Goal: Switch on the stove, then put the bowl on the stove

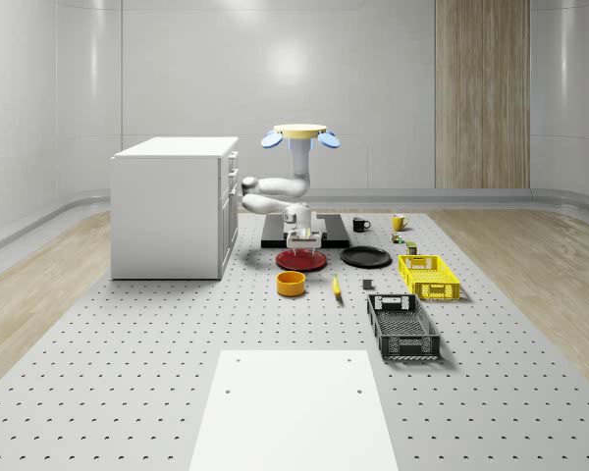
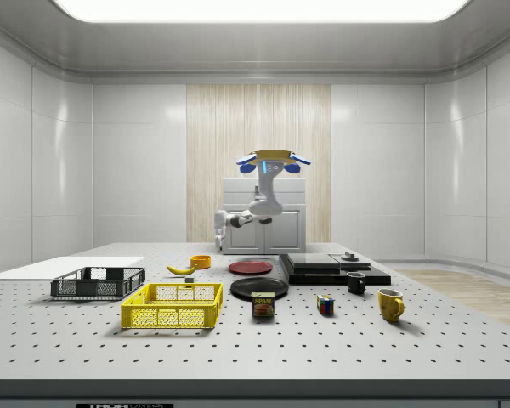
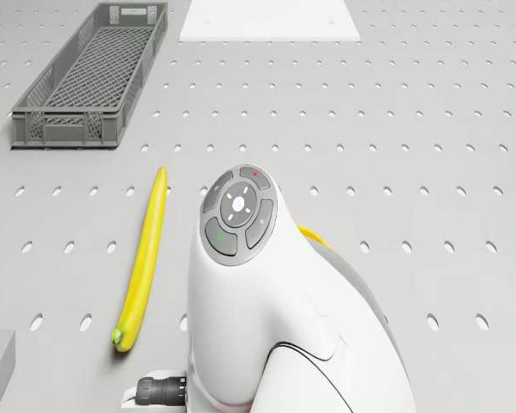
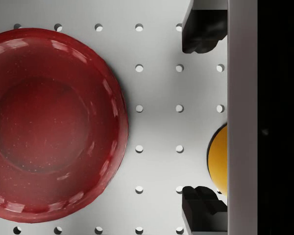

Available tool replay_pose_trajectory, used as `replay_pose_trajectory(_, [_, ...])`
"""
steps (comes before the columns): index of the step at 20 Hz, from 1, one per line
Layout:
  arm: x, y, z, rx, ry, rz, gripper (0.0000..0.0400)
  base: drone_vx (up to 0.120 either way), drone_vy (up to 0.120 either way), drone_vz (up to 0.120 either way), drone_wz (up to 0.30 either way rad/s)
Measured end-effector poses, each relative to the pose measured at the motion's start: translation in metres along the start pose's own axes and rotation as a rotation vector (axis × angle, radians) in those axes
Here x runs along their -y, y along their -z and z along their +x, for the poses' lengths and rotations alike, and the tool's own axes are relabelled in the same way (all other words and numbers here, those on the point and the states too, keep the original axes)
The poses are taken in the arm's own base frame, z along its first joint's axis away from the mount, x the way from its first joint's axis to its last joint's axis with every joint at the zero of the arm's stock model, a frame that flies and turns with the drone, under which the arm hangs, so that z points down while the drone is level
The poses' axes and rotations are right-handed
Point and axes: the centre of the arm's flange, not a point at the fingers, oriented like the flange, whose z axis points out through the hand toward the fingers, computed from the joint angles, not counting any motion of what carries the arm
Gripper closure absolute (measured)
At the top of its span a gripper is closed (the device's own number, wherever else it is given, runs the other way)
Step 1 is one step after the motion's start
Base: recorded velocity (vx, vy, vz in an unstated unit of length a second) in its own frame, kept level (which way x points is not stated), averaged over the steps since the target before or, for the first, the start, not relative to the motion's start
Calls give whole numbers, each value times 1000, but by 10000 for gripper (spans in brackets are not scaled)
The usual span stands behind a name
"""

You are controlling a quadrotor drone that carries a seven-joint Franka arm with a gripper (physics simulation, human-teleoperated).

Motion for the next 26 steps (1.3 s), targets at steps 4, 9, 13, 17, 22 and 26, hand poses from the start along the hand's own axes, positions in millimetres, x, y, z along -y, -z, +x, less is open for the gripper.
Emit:
replay_pose_trajectory(4, [0,0,0,0,0,0,0,120,0,0,0])
replay_pose_trajectory(9, [0,0,0,0,0,0,0,120,0,0,0])
replay_pose_trajectory(13, [0,0,0,0,0,0,0,120,0,0,0])
replay_pose_trajectory(17, [0,0,0,0,0,0,0,120,0,0,0])
replay_pose_trajectory(22, [0,0,0,0,0,0,0,120,0,0,0])
replay_pose_trajectory(26, [0,-3,0,0,0,0,0,0,0,0,0])
